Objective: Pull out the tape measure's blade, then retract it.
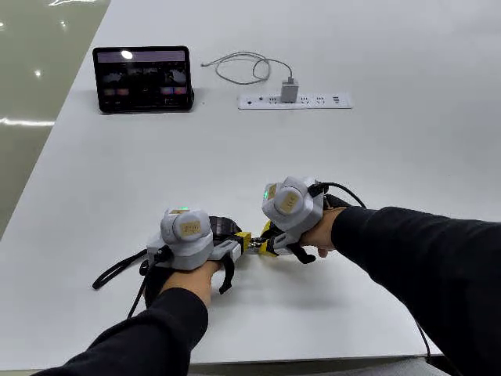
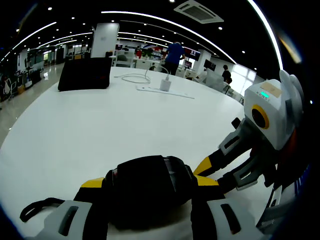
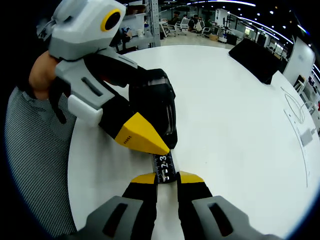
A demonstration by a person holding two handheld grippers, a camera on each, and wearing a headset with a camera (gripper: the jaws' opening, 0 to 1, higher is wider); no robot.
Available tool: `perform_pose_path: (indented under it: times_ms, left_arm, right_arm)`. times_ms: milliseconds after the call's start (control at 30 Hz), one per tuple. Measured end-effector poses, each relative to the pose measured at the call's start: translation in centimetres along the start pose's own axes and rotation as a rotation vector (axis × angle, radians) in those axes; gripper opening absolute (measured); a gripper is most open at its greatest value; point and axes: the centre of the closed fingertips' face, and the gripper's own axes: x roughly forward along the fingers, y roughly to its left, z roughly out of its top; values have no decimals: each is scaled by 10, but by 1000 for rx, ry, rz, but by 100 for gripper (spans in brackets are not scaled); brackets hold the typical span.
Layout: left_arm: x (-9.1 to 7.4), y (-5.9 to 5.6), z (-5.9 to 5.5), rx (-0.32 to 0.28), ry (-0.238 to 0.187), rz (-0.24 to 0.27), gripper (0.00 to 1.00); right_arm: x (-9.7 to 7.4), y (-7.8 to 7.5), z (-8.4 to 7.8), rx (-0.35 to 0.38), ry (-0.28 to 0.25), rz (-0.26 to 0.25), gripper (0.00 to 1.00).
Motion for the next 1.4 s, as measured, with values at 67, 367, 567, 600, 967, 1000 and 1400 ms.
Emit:
perform_pose_path:
  times_ms: [67, 367, 567, 600, 967, 1000, 1400]
  left_arm:
    - [0, 0, 0, 1, 0, -1, 63]
    - [-1, 0, 1, -17, -7, -13, 63]
    - [-2, 0, 1, -19, -7, -16, 63]
    - [-2, 0, 1, -20, -7, -16, 63]
    - [-2, 0, 1, -16, -7, -20, 63]
    - [-2, 0, 0, -16, -7, -20, 63]
    - [-2, 0, 0, -17, -6, -25, 63]
  right_arm:
    - [0, 2, 1, -7, -4, -1, 10]
    - [2, 2, 6, -5, -47, -5, 10]
    - [4, 4, 10, -7, -58, 7, 11]
    - [4, 4, 11, -12, -62, 8, 11]
    - [8, 6, 17, -13, -74, 18, 11]
    - [9, 6, 17, -11, -74, 18, 11]
    - [12, 7, 21, -53, -54, 29, 11]
